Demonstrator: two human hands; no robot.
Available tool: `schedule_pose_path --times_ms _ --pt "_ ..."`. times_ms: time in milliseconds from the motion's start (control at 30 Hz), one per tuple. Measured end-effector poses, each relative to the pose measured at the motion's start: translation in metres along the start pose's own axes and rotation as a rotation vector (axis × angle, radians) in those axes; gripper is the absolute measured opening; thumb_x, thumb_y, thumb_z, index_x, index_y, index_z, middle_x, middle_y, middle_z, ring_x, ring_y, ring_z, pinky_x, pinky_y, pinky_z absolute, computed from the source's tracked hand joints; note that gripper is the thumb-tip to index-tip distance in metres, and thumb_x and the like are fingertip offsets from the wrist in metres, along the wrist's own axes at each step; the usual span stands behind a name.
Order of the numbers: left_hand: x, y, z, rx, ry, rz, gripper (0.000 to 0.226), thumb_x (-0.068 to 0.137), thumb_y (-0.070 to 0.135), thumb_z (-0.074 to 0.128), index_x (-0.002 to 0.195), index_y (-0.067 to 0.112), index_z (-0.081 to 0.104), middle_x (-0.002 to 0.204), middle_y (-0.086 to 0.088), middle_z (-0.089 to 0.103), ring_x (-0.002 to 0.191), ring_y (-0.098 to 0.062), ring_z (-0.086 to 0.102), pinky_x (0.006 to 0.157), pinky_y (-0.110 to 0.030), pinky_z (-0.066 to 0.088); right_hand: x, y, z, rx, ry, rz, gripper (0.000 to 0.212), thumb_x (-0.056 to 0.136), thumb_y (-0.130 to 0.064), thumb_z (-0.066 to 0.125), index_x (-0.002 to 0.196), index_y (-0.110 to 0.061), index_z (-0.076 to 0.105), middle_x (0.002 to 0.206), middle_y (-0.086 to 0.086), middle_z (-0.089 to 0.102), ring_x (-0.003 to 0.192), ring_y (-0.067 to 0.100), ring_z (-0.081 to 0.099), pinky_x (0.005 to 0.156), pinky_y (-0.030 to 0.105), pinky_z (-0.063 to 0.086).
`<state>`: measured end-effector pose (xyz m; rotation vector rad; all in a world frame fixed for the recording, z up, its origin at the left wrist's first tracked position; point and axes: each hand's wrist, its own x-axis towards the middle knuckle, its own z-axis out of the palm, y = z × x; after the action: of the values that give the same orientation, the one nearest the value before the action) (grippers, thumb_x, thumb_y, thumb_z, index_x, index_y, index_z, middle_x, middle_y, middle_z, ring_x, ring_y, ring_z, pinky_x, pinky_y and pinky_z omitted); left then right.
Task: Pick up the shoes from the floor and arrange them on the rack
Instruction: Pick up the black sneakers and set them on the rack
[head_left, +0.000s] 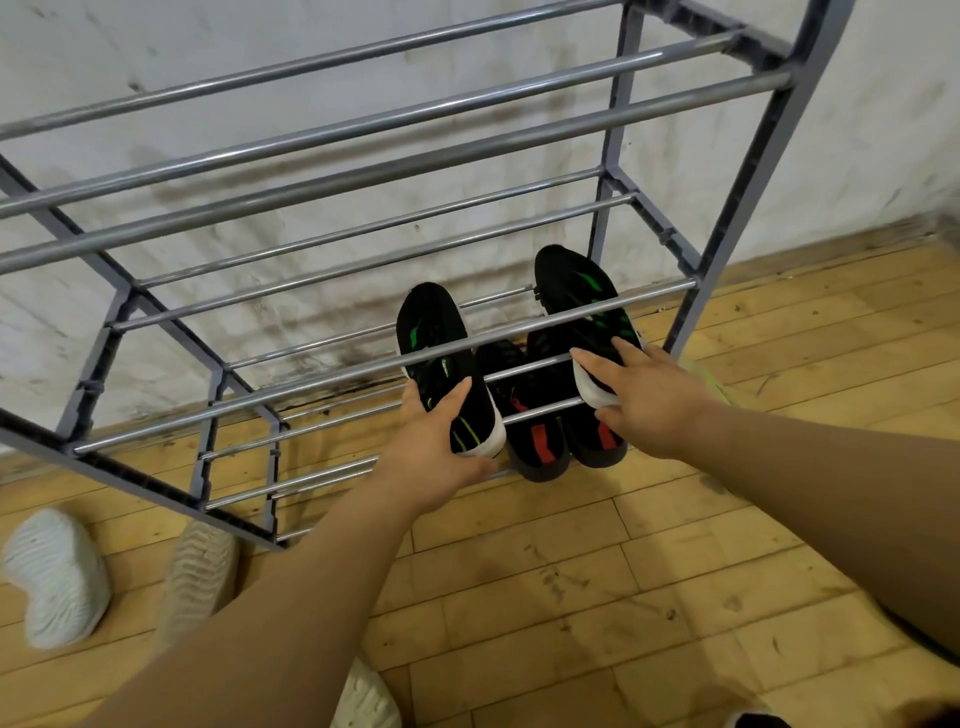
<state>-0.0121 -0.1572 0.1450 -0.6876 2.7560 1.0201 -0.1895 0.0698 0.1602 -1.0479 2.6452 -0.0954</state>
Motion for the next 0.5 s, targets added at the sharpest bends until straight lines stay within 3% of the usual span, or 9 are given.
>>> schedule_pose_path --times_ms 133,300,500 --pt "0.019 0.030 0.018 -0.015 0.028 0.057 0.104 0.079 0.044 0.082 0.160 0.041 0.016 0.169 -0.002 -0.016 0.153 -0.025 0.023 0.114 -0.026 0.031 0.000 0.000 0.000 0.004 -0.001 -0.003 0.077 0.102 -0.041 0.050 0.160 -0.049 -0.002 0.170 0.010 0.012 0.153 0.040 0.014 0.119 0.050 0.026" --pt "0.043 0.071 0.031 -0.034 -0.054 0.059 0.106 0.081 0.042 0.082 0.160 0.042 0.012 0.169 -0.006 -0.016 0.155 -0.027 0.016 0.116 -0.030 0.029 0.002 0.007 0.002 -0.002 -0.005 -0.036 0.079 0.102 -0.036 0.053 0.161 -0.045 0.002 0.170 0.010 0.011 0.154 0.040 0.010 0.122 0.049 0.021" --pt "0.050 0.073 0.030 -0.023 -0.089 0.062 0.102 0.084 0.041 0.080 0.161 0.039 0.012 0.169 -0.008 -0.018 0.156 -0.027 0.008 0.119 -0.031 0.022 0.005 0.015 0.009 0.018 0.011 -0.059 0.077 0.102 -0.034 0.053 0.160 -0.046 0.003 0.170 0.010 0.012 0.154 0.041 0.009 0.121 0.053 0.026"
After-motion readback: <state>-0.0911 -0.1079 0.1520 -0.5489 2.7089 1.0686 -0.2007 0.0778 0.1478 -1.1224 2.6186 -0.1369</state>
